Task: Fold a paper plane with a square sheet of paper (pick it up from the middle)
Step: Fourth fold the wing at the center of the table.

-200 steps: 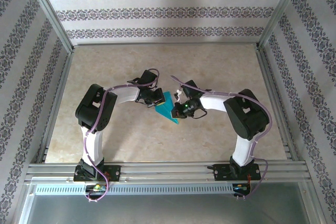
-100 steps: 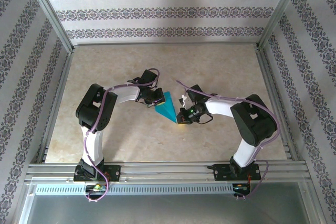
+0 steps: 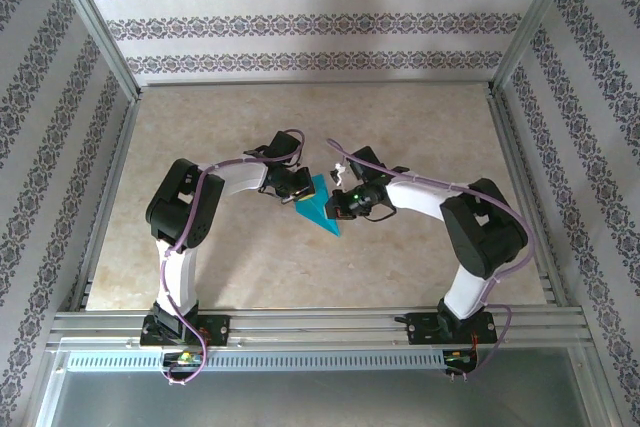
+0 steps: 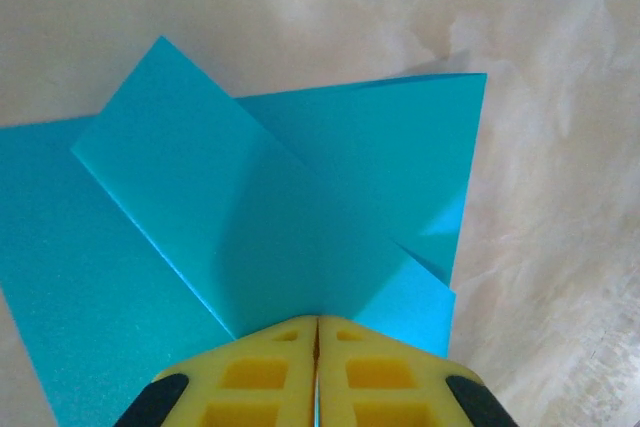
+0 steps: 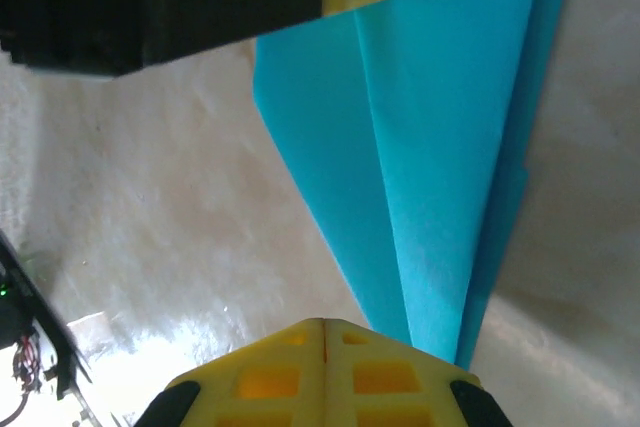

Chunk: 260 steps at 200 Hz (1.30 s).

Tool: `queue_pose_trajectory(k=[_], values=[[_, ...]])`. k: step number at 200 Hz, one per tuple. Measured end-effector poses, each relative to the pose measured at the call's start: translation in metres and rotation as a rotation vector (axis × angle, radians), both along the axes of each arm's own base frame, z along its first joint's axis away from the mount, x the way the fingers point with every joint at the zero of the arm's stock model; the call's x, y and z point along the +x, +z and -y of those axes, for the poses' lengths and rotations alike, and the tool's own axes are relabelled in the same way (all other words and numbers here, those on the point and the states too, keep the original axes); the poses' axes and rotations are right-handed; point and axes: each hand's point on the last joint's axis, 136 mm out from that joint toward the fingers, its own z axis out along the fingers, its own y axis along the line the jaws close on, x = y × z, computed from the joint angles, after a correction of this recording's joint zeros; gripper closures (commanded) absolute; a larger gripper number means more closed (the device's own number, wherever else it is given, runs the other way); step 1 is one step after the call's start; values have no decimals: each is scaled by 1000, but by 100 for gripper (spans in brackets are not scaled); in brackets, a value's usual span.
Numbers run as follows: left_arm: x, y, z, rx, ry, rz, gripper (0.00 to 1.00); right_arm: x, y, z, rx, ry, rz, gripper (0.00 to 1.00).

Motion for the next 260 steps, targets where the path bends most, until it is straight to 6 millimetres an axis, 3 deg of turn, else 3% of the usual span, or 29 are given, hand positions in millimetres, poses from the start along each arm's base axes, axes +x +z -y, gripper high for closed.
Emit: queue_pose_trajectory(k=[36, 68, 100, 122, 143, 165, 181, 260], values=[[0, 1, 1, -6, -3, -2, 85, 0, -24, 6, -57, -17, -37, 95], [0, 6, 2, -13, -4, 4, 83, -1, -32, 7, -69, -30, -59, 95], [-3, 30, 0, -45, 3, 62, 77, -1, -32, 6, -47, -49, -67, 88], [-8, 54, -3, -90, 26, 129, 72, -1, -23, 7, -14, -79, -64, 81], [-13, 67, -8, -127, 61, 178, 64, 6, 5, 3, 45, -102, 0, 74], [-22, 60, -13, -154, 107, 178, 60, 18, 40, 1, 118, -131, 103, 65], [-27, 50, -16, -171, 141, 158, 58, 24, 50, 5, 140, -157, 147, 60], [-22, 25, -8, -256, 239, 78, 58, 30, 35, 17, 109, -219, 134, 61]])
